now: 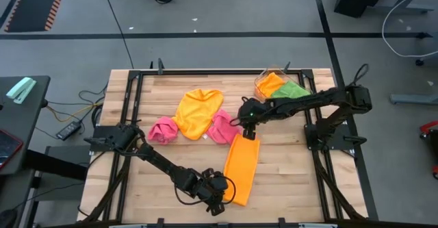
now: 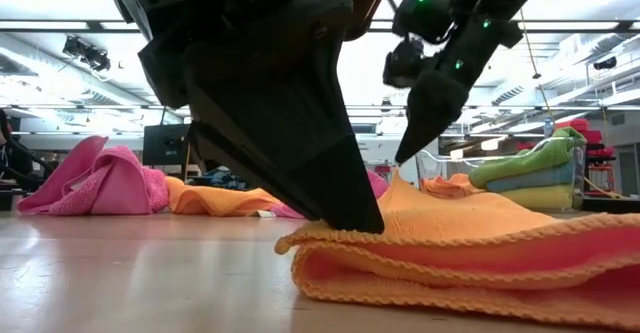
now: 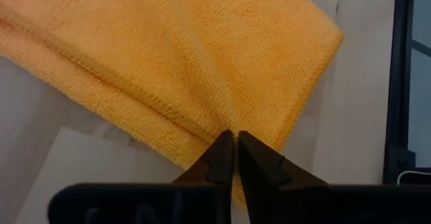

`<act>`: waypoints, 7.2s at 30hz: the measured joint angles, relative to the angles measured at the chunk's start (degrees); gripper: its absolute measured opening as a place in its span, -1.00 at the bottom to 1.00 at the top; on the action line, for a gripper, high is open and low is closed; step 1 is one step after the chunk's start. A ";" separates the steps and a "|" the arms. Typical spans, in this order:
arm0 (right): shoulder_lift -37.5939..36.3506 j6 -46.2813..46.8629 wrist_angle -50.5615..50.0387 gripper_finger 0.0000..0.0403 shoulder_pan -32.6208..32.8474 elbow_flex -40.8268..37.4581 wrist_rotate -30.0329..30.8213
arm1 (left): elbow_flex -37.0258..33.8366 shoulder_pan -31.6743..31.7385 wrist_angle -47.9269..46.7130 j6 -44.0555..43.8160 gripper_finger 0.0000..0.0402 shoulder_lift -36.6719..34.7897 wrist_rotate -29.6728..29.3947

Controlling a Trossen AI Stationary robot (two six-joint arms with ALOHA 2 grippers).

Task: Fold microfiber towels
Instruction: Fold the bottom orange towel

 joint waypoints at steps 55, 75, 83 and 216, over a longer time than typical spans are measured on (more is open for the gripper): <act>0.24 43.65 14.60 -0.32 45.32 0.04 19.52 | 0.26 -0.87 -1.67 70.95 -0.20 1.12 1.22; 0.19 39.95 15.70 -0.32 48.62 0.04 19.15 | -0.07 2.62 -1.87 51.39 -0.94 -0.61 6.63; 2.01 41.25 15.82 -0.31 49.90 0.04 19.17 | -0.02 7.62 -1.66 31.41 -0.95 -3.58 18.97; 19.69 32.64 -15.15 -0.91 41.45 11.73 30.62 | 0.11 21.05 -9.85 27.68 -0.54 -10.83 30.01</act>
